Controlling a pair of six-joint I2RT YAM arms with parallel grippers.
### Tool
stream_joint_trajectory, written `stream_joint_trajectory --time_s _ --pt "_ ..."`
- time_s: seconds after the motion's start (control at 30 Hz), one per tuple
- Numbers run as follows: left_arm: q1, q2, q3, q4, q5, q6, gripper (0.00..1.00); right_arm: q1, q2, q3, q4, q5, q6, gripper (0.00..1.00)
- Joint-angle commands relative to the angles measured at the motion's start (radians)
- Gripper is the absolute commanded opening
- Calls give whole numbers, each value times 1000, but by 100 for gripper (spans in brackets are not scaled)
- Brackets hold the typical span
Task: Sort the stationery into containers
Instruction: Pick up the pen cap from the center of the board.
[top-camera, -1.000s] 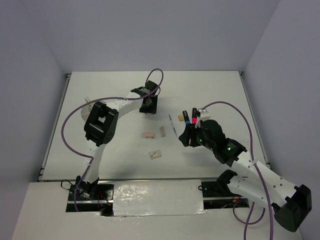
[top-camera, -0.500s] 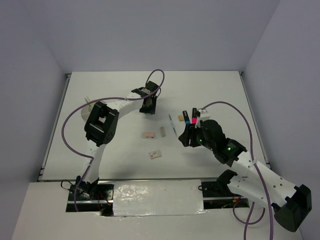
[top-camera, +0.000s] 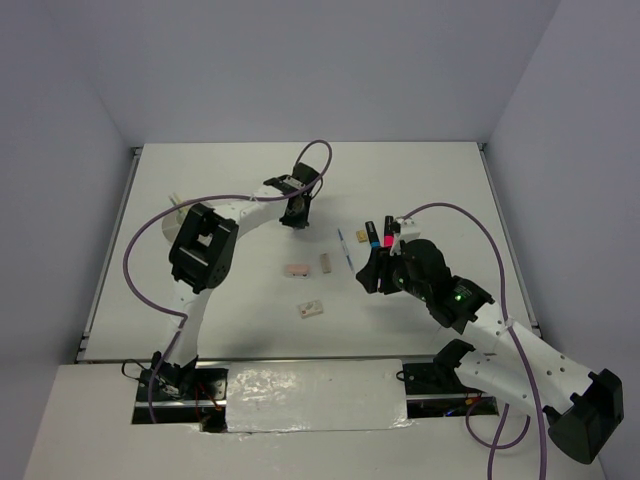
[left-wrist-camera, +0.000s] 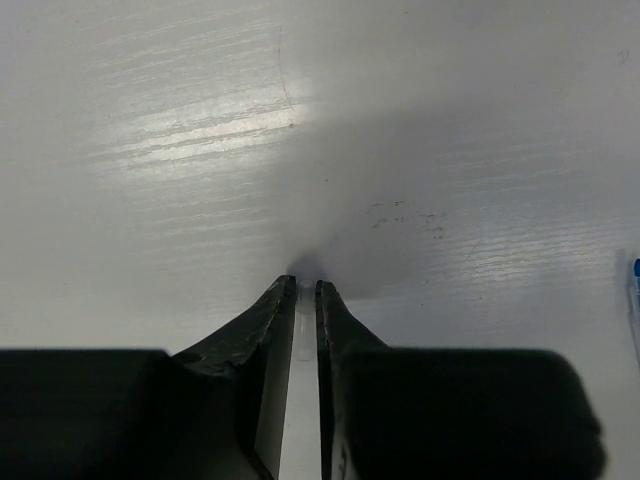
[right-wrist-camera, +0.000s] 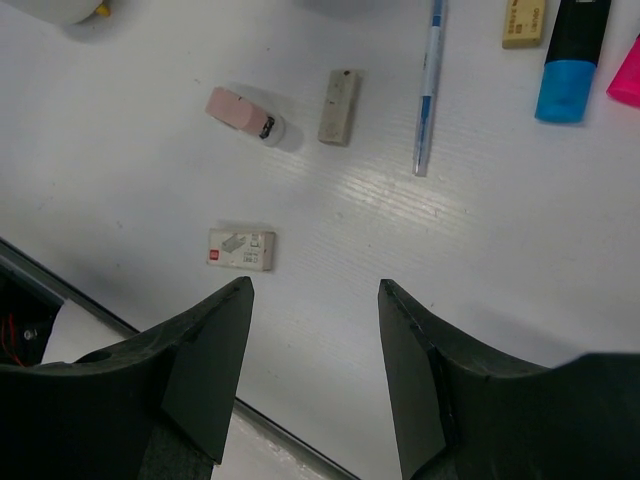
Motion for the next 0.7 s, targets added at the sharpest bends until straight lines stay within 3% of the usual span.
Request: stream_joint_trajectory --time_s 0.0,0.17,0.23,0.47,0.67 --pt "-5 -6 -45 -94 -32 18 24 -4 -5 -9 56 -7 12 61" --pt "-11 -42 -116 -67 -18 1 11 -3 16 -15 73 -13 18 61" --pt "-13 -52 -133 -50 -6 -3 0 -4 21 -21 85 -13 21 61" --pt "-14 -218 -235 44 28 -64 0 -7 97 8 95 -28 -12 61" --pt "-10 -460 -323 203 74 -135 0 -20 312 155 42 29 -67 61"
